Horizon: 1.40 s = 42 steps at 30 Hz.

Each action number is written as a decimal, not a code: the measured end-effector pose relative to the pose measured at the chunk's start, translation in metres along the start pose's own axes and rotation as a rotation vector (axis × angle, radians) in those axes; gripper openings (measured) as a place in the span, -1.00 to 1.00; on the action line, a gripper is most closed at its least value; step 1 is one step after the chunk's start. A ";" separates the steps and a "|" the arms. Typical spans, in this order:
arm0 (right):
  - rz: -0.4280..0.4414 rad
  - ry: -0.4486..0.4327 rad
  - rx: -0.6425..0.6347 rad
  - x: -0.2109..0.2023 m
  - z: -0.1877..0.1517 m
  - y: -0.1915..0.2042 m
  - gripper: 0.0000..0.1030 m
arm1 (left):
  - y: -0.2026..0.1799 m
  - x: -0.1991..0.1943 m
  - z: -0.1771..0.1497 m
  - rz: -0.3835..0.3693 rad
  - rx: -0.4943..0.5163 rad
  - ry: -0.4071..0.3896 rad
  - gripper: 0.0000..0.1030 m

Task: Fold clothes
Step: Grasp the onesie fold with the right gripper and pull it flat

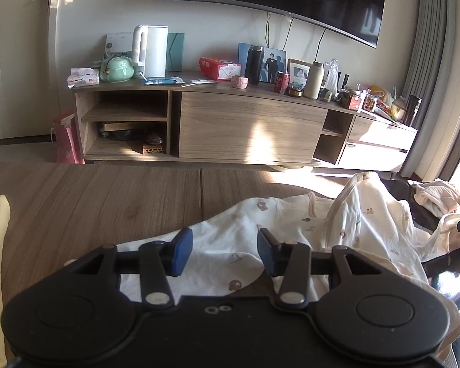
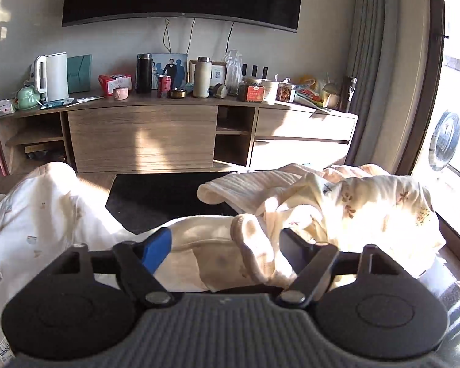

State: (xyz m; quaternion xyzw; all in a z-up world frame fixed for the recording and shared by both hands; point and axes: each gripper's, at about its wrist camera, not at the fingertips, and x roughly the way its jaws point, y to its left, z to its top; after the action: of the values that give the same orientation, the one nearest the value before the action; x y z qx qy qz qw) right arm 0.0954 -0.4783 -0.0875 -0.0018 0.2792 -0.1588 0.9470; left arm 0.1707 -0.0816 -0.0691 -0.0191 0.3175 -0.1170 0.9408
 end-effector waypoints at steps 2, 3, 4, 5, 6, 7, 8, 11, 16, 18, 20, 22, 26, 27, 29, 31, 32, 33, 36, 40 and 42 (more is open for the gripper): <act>0.016 0.052 0.006 0.014 0.001 0.001 -0.66 | 0.002 0.000 0.000 0.004 -0.005 0.001 -0.12; 0.023 0.061 -0.001 0.018 0.002 0.004 -0.75 | 0.003 0.000 0.000 0.005 -0.006 0.001 -0.12; 0.027 0.067 -0.009 0.019 0.002 0.005 -0.85 | 0.003 -0.001 0.001 0.006 -0.006 0.000 -0.12; 0.033 0.065 -0.013 0.018 0.002 0.006 -0.87 | 0.004 -0.001 0.001 0.007 -0.008 -0.001 -0.12; 0.038 0.055 -0.012 0.014 0.004 0.007 -0.89 | 0.005 -0.001 0.002 0.008 -0.013 -0.001 -0.12; 0.047 0.042 -0.010 0.009 0.006 0.009 -0.90 | 0.006 -0.001 0.003 0.009 -0.017 -0.002 -0.12; 0.065 0.021 -0.006 0.001 0.011 0.012 -0.90 | 0.008 -0.002 0.004 0.009 -0.023 -0.004 -0.12; 0.124 -0.034 -0.003 -0.023 0.026 0.024 -0.90 | 0.011 -0.004 0.007 0.010 -0.036 -0.009 -0.12; 0.287 -0.061 0.009 -0.049 0.054 0.065 -0.90 | 0.014 -0.007 0.010 0.007 -0.052 -0.017 -0.12; 0.349 -0.048 0.018 -0.052 0.060 0.087 -0.90 | 0.016 -0.008 0.012 0.004 -0.057 -0.021 -0.12; 0.395 -0.019 0.013 -0.049 0.062 0.113 -0.90 | 0.016 -0.009 0.013 0.001 -0.063 -0.022 -0.12; 0.418 0.036 0.010 -0.037 0.056 0.137 -0.89 | 0.018 -0.009 0.013 -0.001 -0.067 -0.022 -0.12; 0.462 0.166 -0.022 -0.008 0.030 0.181 -0.39 | 0.017 -0.009 0.014 -0.009 -0.063 -0.022 -0.12; 0.465 0.173 -0.047 -0.007 0.024 0.188 -0.10 | 0.017 -0.009 0.014 -0.009 -0.060 -0.023 -0.12; 0.474 0.181 -0.095 -0.006 0.012 0.200 0.30 | 0.018 -0.009 0.015 -0.008 -0.057 -0.024 -0.12; 0.527 0.147 -0.098 -0.020 0.012 0.194 0.30 | 0.020 -0.009 0.016 -0.006 -0.065 -0.026 -0.12; 0.563 0.129 -0.090 -0.029 0.013 0.189 0.30 | 0.021 -0.009 0.016 -0.005 -0.070 -0.026 -0.12; 0.594 0.103 -0.072 -0.037 0.015 0.182 0.30 | 0.023 -0.008 0.016 -0.003 -0.075 -0.025 -0.12; 0.600 -0.015 0.074 -0.050 0.022 0.149 0.29 | 0.025 -0.008 0.016 0.004 -0.086 -0.022 -0.12; 0.431 -0.021 0.126 -0.029 0.030 0.138 0.30 | 0.024 -0.007 0.014 0.012 -0.075 -0.019 -0.12; 0.398 -0.004 0.114 -0.019 0.030 0.142 0.30 | 0.024 -0.005 0.012 0.017 -0.073 -0.013 -0.12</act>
State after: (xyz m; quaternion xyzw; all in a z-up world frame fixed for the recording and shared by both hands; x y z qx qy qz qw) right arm 0.1388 -0.3407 -0.0654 0.1069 0.2629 0.0159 0.9588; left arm 0.1791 -0.0575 -0.0587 -0.0514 0.3154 -0.0974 0.9425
